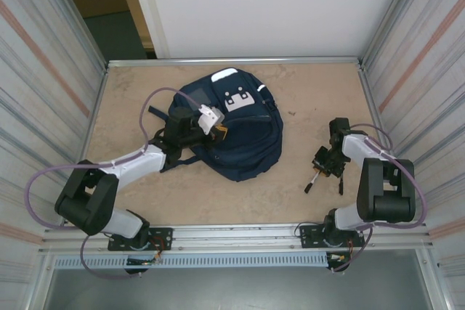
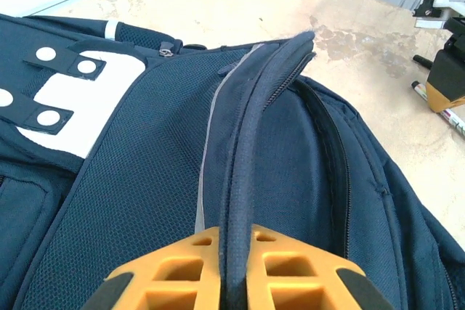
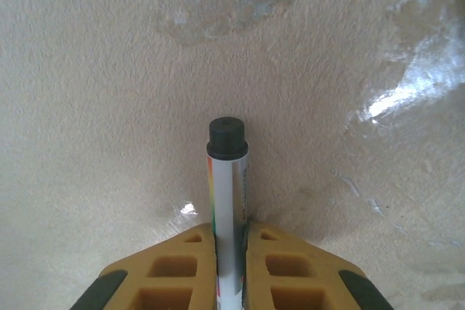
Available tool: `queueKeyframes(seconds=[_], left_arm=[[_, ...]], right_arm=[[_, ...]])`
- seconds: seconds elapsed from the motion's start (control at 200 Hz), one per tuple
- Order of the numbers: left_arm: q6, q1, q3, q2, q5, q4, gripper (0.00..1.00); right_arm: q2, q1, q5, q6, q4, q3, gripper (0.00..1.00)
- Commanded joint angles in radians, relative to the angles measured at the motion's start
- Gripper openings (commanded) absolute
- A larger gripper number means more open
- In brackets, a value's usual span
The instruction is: Pack the student bag
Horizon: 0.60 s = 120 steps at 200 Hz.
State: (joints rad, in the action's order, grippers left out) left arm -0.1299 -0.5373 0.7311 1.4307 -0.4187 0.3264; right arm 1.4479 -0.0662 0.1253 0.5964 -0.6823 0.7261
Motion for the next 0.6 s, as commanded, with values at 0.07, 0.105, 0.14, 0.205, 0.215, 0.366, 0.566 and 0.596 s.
queueKeyframes(seconds=[0.07,0.105,0.14,0.205,0.215,0.366,0.566,0.596], left_arm=[[0.019,0.008,0.026,-0.051,-0.033,0.047,0.11],[0.021,0.015,0.011,-0.047,-0.049,0.082,0.11],[0.038,0.023,0.002,-0.044,-0.072,0.114,0.11],[0.075,0.037,0.006,-0.041,-0.119,0.134,0.11],[0.079,0.039,0.006,-0.041,-0.125,0.134,0.11],[0.113,0.043,0.041,-0.020,-0.196,0.123,0.11],[0.240,0.065,0.042,-0.014,-0.203,0.173,0.11],[0.256,0.071,0.046,-0.012,-0.203,0.174,0.11]], right_arm=[[-0.083,-0.013,0.188,0.055,-0.008,0.001,0.05],[-0.117,-0.010,0.195,0.075,-0.019,0.009,0.05],[-0.155,-0.008,0.198,0.099,-0.025,0.019,0.04],[-0.226,-0.008,0.207,0.146,-0.034,0.037,0.03],[-0.235,-0.007,0.208,0.152,-0.035,0.039,0.03],[-0.352,0.012,0.241,0.234,-0.067,0.111,0.02],[-0.425,0.191,0.153,0.286,-0.103,0.267,0.01],[-0.426,0.235,0.110,0.289,-0.113,0.296,0.02]])
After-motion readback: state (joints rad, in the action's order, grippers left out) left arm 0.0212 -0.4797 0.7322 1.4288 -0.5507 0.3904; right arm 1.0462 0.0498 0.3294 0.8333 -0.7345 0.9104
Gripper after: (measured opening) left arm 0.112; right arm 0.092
